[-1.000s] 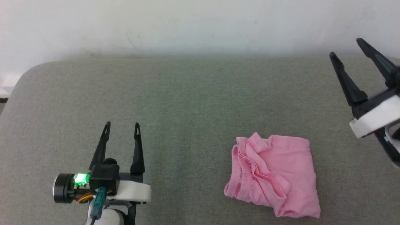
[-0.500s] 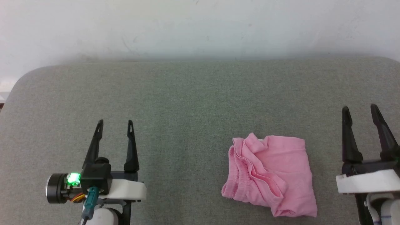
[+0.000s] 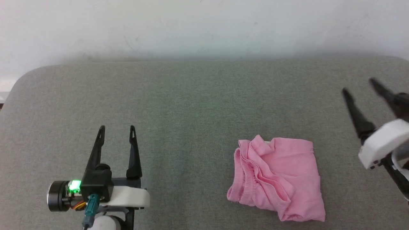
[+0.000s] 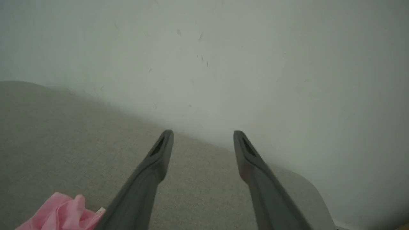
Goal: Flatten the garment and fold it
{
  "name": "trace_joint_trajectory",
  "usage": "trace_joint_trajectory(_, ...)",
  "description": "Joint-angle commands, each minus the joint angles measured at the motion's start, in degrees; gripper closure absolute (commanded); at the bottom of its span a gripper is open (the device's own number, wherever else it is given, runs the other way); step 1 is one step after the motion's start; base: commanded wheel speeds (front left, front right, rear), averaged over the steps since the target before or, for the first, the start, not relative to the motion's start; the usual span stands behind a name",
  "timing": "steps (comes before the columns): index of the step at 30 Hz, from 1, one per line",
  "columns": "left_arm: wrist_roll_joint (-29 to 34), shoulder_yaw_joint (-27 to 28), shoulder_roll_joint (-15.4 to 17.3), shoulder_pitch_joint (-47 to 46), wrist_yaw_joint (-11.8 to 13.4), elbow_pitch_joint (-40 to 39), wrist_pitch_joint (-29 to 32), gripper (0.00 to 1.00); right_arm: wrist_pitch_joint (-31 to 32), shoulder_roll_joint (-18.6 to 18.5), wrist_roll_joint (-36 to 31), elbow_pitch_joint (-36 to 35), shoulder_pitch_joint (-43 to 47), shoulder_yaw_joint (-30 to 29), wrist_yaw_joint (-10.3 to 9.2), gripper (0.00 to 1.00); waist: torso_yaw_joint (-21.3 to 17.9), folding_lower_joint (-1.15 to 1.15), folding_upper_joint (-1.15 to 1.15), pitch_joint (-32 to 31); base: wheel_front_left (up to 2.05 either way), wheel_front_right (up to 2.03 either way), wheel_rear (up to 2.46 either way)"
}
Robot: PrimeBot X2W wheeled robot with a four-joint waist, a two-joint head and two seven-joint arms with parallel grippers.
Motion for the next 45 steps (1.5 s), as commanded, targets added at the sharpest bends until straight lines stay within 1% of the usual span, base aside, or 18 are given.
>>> trace_joint_trajectory(1,0.4,0.1,-0.2,0.4,-0.4,-0.1,-0.3,0.00,3.8,-1.7,2.8,0.8,-1.3,2.1,-0.06,0.00,0.4,0.00,0.00,0.3,0.00,0.00,0.00)
trace_joint_trajectory(5,0.4,0.1,-0.7,-0.1,-0.8,0.2,-0.3,0.00,20.7,-10.1,15.6,3.5,-3.7,12.0,-0.06,0.00,1.3,0.00,0.00,0.9,0.00,0.00,0.00)
trace_joint_trajectory(7,0.5,0.0,-0.9,-0.4,-0.8,0.3,-0.3,0.00,25.8,-13.4,19.6,4.4,-4.3,15.3,-0.06,0.00,1.9,0.00,0.00,1.3,0.00,0.00,0.00)
trace_joint_trajectory(8,0.5,0.0,-1.1,-0.5,-0.8,0.3,-0.3,0.00,27.6,-14.4,21.4,5.3,-4.3,16.5,-0.06,0.00,2.2,0.00,0.00,1.6,0.00,0.00,0.00)
trace_joint_trajectory(10,0.5,0.1,-1.4,-0.8,-0.7,0.3,-0.3,0.00,30.4,-14.1,26.3,7.8,-4.0,17.2,-0.06,0.00,2.7,0.00,0.00,2.2,0.00,0.00,0.00)
trace_joint_trajectory(12,0.4,0.2,-1.6,-1.3,-0.8,0.2,-0.3,0.00,32.3,-12.6,30.7,10.5,-3.5,17.1,-0.06,0.00,3.2,0.00,0.00,3.0,0.00,0.00,0.00)
trace_joint_trajectory(14,0.4,0.2,-1.8,-1.8,-1.0,0.1,-0.3,0.00,33.1,-11.2,33.3,12.5,-3.1,17.8,-0.06,0.00,3.7,0.00,0.00,3.9,0.00,0.00,0.00)
trace_joint_trajectory(16,0.5,0.3,-1.9,-2.4,-1.0,0.0,-0.3,0.00,32.5,-9.4,35.2,15.0,-2.7,17.8,-0.06,0.00,4.2,0.00,0.00,4.8,0.00,0.00,0.00)
trace_joint_trajectory(21,0.6,0.6,-2.3,-3.4,-1.1,0.1,-0.3,0.00,30.3,-6.7,35.2,21.1,-1.5,22.4,-0.06,0.00,4.8,0.00,0.00,6.0,0.00,0.00,0.00)
trace_joint_trajectory(25,0.7,0.9,-2.5,-3.5,-1.1,0.2,-0.3,0.00,27.5,-5.6,36.0,23.3,-1.6,26.0,-0.06,0.00,4.6,0.00,0.00,6.1,0.00,0.00,0.00)
trace_joint_trajectory(26,0.7,1.1,-2.5,-3.3,-1.0,0.2,-0.3,0.00,26.2,-5.8,35.9,23.2,-2.2,26.5,-0.06,0.37,4.3,0.00,0.00,6.0,0.00,0.00,0.00)
trace_joint_trajectory(27,0.8,1.2,-2.4,-3.2,-1.1,0.2,-0.3,0.00,25.0,-6.2,35.6,22.9,-2.9,27.2,-0.06,1.00,4.0,0.00,0.00,5.8,0.00,0.00,0.00)
trace_joint_trajectory(30,0.9,1.5,-2.4,-2.8,-1.1,0.3,-0.3,0.00,20.5,-8.4,33.8,21.2,-5.9,29.1,-0.06,1.00,2.7,0.00,0.00,5.1,0.00,0.00,0.00)
trace_joint_trajectory(33,0.8,2.3,-2.3,-2.2,-0.8,-0.2,-0.3,0.00,16.6,-10.4,31.9,17.8,-9.9,31.1,-0.06,1.00,0.1,0.00,0.00,5.0,0.00,0.00,0.00)
trace_joint_trajectory(34,0.8,2.3,-2.3,-2.2,-0.8,-0.2,-0.3,0.00,16.6,-10.4,31.9,17.8,-9.9,31.1,-0.06,1.00,0.1,0.00,0.00,5.0,0.00,0.00,0.00)
trace_joint_trajectory(37,0.8,3.2,-2.2,-2.0,-0.5,-0.7,-0.3,0.00,14.7,-13.0,30.2,14.0,-14.2,33.1,-0.06,1.00,-2.9,0.00,0.00,5.9,0.00,0.00,0.00)
trace_joint_trajectory(41,1.1,4.5,-1.1,-2.8,-0.4,-2.5,-0.3,0.00,14.7,-17.7,27.3,10.1,-19.9,36.0,-0.06,1.00,-7.9,0.00,0.00,9.4,0.00,0.00,0.00)
trace_joint_trajectory(45,1.6,5.4,-0.1,-4.6,-0.2,-5.0,-0.3,0.00,14.4,-22.4,24.8,9.7,-24.3,36.8,-0.06,1.00,-12.1,0.00,0.00,14.7,0.00,0.00,0.00)
